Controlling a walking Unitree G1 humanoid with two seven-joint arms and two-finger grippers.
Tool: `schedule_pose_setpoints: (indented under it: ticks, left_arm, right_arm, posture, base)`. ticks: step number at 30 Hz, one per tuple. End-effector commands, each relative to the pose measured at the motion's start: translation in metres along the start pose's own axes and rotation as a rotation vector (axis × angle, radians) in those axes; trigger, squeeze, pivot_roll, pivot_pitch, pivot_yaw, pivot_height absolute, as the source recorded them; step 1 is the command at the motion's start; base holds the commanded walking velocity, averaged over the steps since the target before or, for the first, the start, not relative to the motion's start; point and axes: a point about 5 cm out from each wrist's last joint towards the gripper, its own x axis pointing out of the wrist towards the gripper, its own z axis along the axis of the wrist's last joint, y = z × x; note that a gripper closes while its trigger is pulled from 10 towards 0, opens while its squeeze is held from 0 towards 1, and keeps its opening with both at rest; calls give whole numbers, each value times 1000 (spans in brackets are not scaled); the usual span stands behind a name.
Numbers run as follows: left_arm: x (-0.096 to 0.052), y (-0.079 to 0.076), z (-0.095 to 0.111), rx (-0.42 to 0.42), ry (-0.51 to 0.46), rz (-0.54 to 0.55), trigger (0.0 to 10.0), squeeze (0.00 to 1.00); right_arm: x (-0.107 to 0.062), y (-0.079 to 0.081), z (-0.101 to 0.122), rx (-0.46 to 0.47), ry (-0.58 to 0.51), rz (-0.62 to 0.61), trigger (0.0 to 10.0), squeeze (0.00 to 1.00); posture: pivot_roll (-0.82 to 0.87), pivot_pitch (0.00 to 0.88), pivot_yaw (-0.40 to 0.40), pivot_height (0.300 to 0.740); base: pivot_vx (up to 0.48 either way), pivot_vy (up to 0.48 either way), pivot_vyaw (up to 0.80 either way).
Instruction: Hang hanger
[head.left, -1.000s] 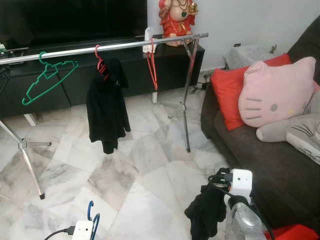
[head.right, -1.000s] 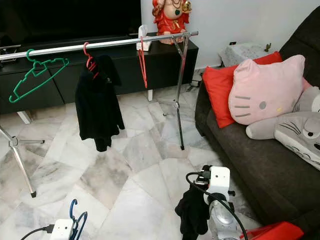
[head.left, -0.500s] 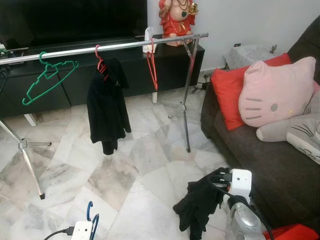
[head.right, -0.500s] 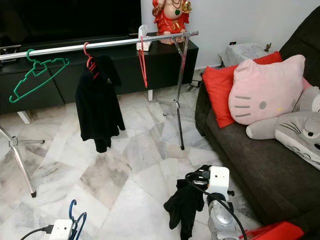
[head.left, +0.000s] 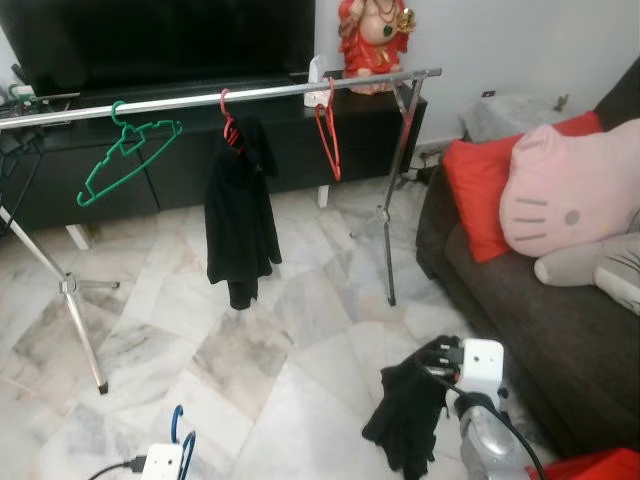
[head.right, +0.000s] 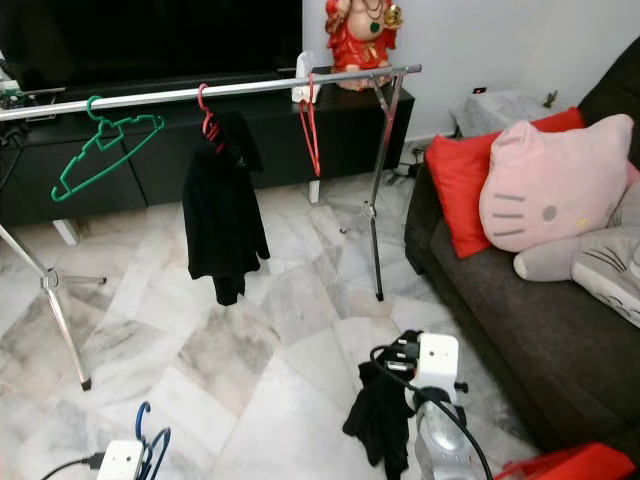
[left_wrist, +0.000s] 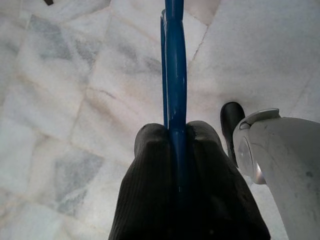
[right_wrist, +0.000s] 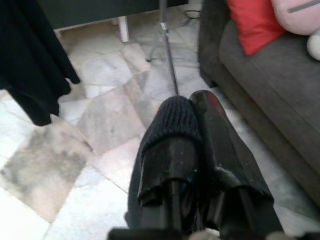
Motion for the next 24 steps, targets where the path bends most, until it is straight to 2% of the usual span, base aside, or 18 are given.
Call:
schedule_pose_setpoints:
  ticks: [1, 21, 24]
  left_arm:
    - [-1, 3, -6, 1, 29, 7, 10000, 0]
    - [-1, 3, -6, 1, 29, 4, 10000, 0]
    - [-1, 3, -7, 31, 38, 5, 10000, 0]
  right_arm:
    - [3, 2, 8, 2, -33, 3, 10000, 0]
    - [3, 3, 8, 2, -31, 4, 10000, 0]
    - [3, 3, 8, 1, -30, 5, 10000, 0]
  posture:
    - [-82, 0, -18, 740]
    - [-79, 0, -17, 740]
    - [-78, 0, -15, 740]
  base:
    - [0, 300, 0]
    - [0, 295, 0]
    - [0, 0, 0]
